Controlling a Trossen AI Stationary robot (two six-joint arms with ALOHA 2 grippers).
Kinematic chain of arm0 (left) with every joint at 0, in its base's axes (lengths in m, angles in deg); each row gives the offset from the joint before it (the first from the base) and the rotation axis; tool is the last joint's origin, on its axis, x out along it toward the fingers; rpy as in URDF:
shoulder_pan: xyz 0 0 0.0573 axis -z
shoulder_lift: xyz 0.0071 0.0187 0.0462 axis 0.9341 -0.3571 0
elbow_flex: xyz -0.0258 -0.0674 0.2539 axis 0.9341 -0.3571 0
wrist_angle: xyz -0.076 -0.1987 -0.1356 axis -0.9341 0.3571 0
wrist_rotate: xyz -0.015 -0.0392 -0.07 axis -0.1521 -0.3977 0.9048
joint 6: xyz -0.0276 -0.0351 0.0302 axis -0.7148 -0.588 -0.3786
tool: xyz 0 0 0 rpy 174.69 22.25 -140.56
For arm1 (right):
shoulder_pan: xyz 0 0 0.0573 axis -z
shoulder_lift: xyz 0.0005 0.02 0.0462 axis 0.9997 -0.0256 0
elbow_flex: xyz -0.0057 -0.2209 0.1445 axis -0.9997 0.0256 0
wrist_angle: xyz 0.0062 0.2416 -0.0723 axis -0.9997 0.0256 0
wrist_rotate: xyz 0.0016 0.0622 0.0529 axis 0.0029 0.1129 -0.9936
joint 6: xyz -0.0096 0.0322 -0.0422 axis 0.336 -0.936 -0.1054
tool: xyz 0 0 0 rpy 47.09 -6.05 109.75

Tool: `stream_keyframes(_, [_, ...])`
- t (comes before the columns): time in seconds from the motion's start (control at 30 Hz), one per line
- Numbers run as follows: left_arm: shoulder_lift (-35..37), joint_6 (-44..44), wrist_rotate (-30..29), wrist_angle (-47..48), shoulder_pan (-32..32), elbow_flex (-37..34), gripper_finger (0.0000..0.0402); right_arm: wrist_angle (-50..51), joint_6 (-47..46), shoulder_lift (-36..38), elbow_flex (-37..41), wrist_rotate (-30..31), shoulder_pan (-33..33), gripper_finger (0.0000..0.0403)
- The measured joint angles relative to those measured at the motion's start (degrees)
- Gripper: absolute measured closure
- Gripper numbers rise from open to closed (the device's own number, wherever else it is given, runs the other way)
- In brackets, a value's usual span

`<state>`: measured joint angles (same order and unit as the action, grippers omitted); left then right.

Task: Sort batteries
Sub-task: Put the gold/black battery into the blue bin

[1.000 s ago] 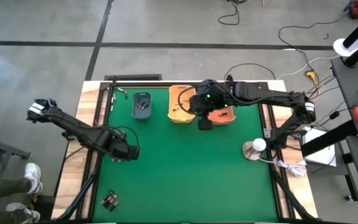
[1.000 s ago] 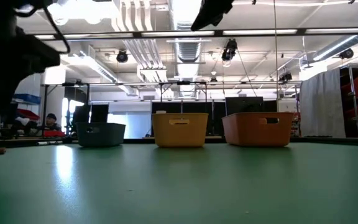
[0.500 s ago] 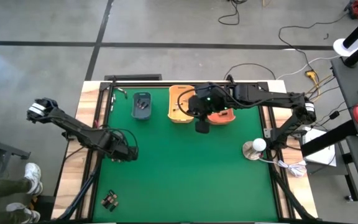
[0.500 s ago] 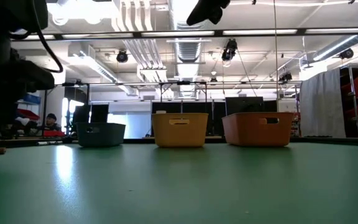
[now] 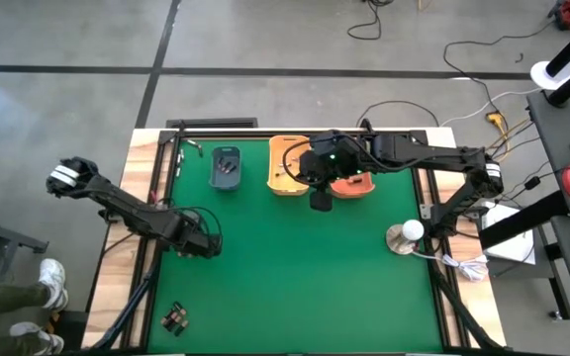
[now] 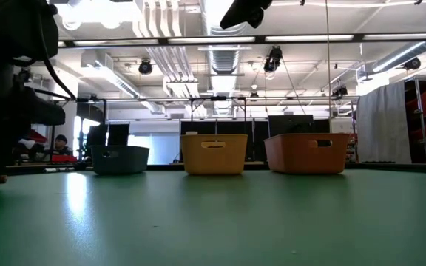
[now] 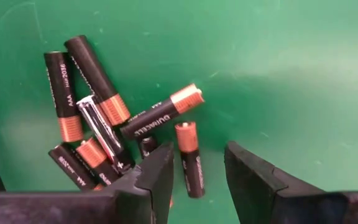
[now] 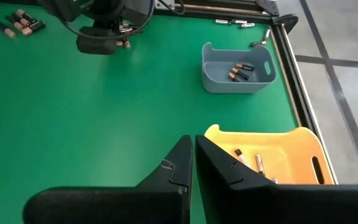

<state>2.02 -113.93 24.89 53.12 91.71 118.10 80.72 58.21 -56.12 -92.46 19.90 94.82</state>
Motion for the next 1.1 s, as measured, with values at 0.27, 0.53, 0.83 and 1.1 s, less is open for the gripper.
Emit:
stream_keyframes(0.27, [-5.32,2.38,-0.47,0.45,0.04,1.91,0.0285,-0.08,0.45,-0.02,0.00,1.79,0.02,0.0390])
stream_keyframes(0.53, [-8.47,4.92,-1.35,1.16,0.07,4.16,0.0338,-0.83,1.86,-0.02,0.00,2.67,0.02,0.0390])
stream_keyframes(0.83, [-8.39,5.75,-1.26,0.88,0.00,5.67,0.0380,-0.85,6.00,-0.09,-2.50,5.86,0.02,0.0390])
stream_keyframes(1.1, [-6.96,14.02,-2.97,-0.16,-1.07,13.23,0.0385,-1.27,8.47,-0.09,-8.85,6.02,0.02,0.0390])
